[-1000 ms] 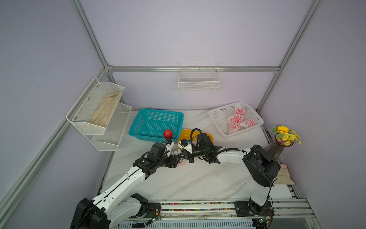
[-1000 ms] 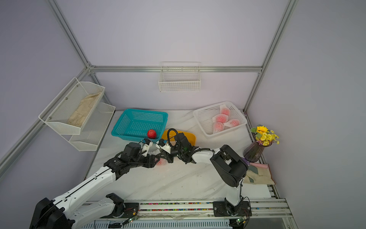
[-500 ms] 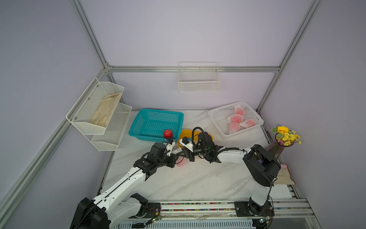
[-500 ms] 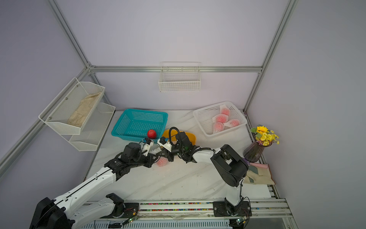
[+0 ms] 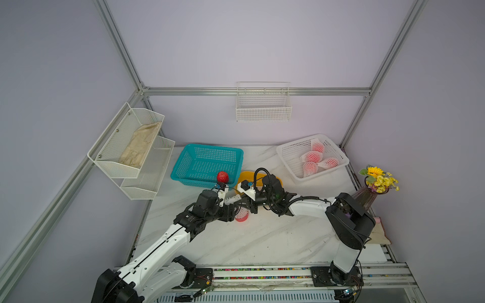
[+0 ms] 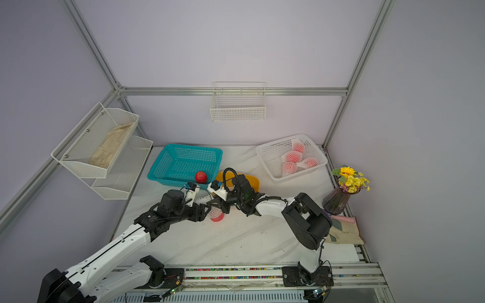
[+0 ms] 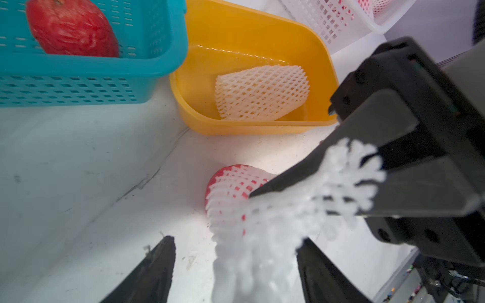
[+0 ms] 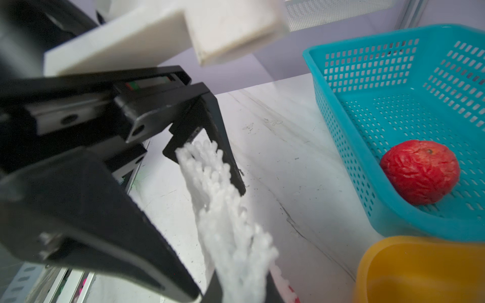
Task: Remove foam nets from apples
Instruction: Remove the foam net from the apple, then place the foam net into the storage box.
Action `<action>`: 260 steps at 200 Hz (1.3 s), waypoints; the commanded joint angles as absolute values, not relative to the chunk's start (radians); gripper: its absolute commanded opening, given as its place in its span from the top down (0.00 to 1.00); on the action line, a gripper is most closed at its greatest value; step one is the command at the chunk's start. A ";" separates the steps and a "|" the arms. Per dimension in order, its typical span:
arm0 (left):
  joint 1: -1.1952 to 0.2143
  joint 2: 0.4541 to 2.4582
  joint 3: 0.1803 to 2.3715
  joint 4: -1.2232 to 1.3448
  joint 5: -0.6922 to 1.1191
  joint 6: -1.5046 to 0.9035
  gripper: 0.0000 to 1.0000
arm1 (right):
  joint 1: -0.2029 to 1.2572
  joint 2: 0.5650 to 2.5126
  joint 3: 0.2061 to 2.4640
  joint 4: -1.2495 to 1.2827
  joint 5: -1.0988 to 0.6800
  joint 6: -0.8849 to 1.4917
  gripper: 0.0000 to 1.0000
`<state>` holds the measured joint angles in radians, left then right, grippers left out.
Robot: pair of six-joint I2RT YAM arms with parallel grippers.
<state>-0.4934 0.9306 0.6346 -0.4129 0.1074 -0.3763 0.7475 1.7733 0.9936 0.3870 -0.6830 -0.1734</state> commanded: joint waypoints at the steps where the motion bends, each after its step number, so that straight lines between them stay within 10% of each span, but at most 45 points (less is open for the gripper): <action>1: -0.495 0.818 0.715 -0.470 -0.035 -0.395 0.16 | 0.748 1.659 0.992 0.345 -0.547 -0.181 0.87; 22: -0.494 0.740 0.725 -0.492 -0.090 -0.409 0.00 | 0.742 1.596 1.032 0.242 -0.437 -0.210 0.86; 78: -0.497 0.924 0.767 -0.569 0.020 -0.352 0.00 | 0.711 1.662 1.215 -0.063 0.091 -0.496 0.86; 125: -0.521 1.051 0.777 -0.527 0.062 -0.296 0.00 | 0.649 1.807 1.257 -0.098 0.143 -0.551 0.82; 217: -0.579 1.280 0.838 -0.467 0.094 -0.235 0.00 | 0.649 1.775 1.272 -0.153 0.047 -0.507 0.13; 260: -0.595 1.343 0.864 -0.448 0.119 -0.205 0.00 | 0.649 1.714 1.306 -0.253 0.032 -0.479 0.03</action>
